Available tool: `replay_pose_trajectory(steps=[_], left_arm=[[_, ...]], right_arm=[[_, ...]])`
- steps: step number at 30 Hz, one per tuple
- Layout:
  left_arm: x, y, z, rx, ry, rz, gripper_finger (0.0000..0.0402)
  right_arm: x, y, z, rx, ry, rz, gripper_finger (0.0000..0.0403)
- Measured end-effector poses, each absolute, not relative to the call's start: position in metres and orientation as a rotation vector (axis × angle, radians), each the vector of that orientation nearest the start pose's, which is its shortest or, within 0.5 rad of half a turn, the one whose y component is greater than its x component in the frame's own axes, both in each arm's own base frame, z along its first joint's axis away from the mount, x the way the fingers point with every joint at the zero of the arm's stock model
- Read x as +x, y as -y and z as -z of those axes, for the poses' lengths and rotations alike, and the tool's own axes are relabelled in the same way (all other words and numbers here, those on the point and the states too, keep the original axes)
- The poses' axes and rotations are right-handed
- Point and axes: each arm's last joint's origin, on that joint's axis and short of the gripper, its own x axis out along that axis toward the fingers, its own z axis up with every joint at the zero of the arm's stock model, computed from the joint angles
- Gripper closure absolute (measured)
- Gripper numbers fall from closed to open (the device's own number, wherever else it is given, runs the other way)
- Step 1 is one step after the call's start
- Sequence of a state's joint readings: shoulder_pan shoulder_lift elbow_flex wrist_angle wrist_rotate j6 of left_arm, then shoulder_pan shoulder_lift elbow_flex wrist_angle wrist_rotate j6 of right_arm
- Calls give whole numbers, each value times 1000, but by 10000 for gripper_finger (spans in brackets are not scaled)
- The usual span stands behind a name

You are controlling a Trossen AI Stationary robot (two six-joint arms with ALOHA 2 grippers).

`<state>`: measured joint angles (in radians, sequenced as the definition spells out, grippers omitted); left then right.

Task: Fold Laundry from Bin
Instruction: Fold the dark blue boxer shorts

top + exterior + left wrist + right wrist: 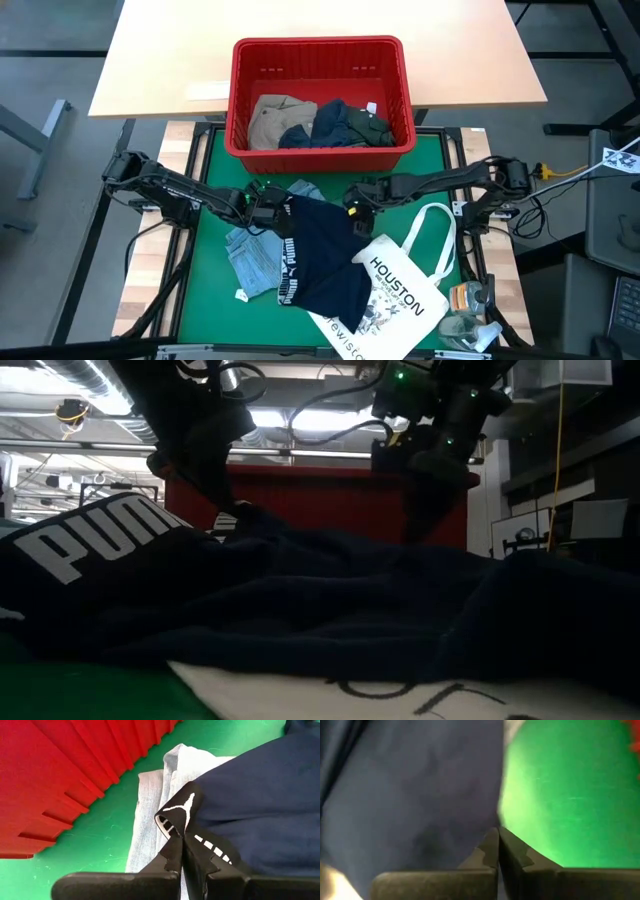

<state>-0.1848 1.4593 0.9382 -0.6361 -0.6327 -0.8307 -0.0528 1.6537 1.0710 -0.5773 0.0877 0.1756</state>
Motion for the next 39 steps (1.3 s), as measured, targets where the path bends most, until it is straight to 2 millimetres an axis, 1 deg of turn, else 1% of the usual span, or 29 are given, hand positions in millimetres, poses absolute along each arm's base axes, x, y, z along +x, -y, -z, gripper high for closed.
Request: replay_pose_trajectory(steps=[3,6,9,14,17,24,27,31,37,39], left_arm=[[268,32,-213,-274,-809,-794,401],[268,32,-213,-275,-807,-797,401],[268,32,-213,-277,-806,-798,401],[268,32,-213,-277,-806,-798,401],[268,32,-213,-277,-806,-798,401],[268,32,-213,-277,-805,-798,401],[268,32,-213,-277,-805,-798,401],[268,32,-213,-277,-805,-798,401],[268,32,-213,-278,-805,-798,401],[268,32,-213,-275,-807,-795,401]], right_arm=[[316,21,-199,128,-1116,300,399],[316,21,-199,129,-1117,317,401],[316,20,-199,154,-1122,271,398],[316,18,-198,191,-1130,212,380],[316,17,-198,214,-1133,202,358],[312,16,-197,246,-1176,170,274],[312,15,-196,258,-1185,144,253],[314,16,-193,248,-1189,158,249],[319,16,-172,250,-1261,151,264],[317,15,-170,246,-1290,128,272]])
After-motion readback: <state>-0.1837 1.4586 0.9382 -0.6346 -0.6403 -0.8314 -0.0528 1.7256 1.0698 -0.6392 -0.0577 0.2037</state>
